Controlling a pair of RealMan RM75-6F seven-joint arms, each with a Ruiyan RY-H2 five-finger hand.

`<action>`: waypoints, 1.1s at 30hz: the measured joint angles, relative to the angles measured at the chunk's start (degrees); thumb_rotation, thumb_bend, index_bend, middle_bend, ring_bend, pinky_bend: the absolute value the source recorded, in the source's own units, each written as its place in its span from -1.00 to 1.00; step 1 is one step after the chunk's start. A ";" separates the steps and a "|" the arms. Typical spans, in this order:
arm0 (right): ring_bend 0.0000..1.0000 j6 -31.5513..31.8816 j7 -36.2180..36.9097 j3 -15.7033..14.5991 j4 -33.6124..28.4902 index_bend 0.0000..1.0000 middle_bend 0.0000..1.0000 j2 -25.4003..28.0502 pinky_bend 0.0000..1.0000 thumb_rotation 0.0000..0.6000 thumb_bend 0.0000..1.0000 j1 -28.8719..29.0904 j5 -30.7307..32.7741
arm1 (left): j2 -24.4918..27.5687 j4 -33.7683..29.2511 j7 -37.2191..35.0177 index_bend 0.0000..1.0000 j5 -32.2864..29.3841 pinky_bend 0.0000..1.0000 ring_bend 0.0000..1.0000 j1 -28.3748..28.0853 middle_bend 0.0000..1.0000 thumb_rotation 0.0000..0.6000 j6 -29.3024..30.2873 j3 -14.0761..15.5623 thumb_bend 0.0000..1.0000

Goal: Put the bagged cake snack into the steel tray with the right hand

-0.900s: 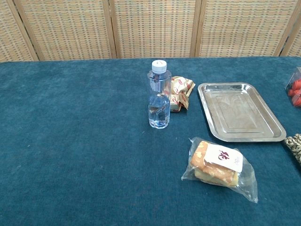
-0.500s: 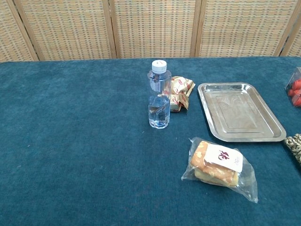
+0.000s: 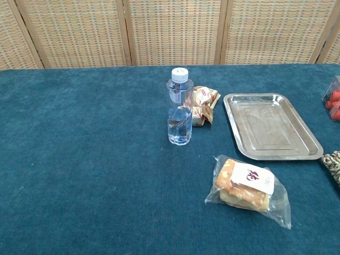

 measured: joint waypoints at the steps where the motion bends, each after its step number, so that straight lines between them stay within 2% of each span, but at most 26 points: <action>1: -1.00 -0.05 -0.12 0.06 -0.06 -0.98 -1.00 -0.02 -1.00 1.00 -0.40 0.05 0.08 | 0.00 0.12 -0.08 -1.00 -0.37 -1.00 -1.00 -0.15 -1.00 0.95 -0.25 -0.17 -0.27; 16: -1.00 -3.86 -5.72 -1.22 -4.03 -0.98 -1.00 -0.87 -1.00 1.00 -0.40 2.23 -1.61 | 0.74 0.14 -0.42 -1.00 -1.92 -1.00 -1.00 -1.74 -1.00 0.95 -2.59 -1.07 -0.27; 23: -1.00 -5.54 -6.84 -3.51 -5.51 -0.98 -1.00 -1.16 -1.00 1.00 -0.40 3.30 -6.40 | 0.49 -0.58 0.88 -1.00 -2.18 -1.00 -1.00 -1.31 -1.00 0.95 -2.13 -0.80 -0.27; 33: -1.00 -11.25 -14.96 -6.28 -7.84 -0.98 -1.00 -2.09 -1.00 1.00 -0.40 5.75 -10.34 | 0.38 -2.53 3.22 -1.00 -3.05 -1.00 -1.00 -0.59 -1.00 0.95 -1.45 -0.59 -0.27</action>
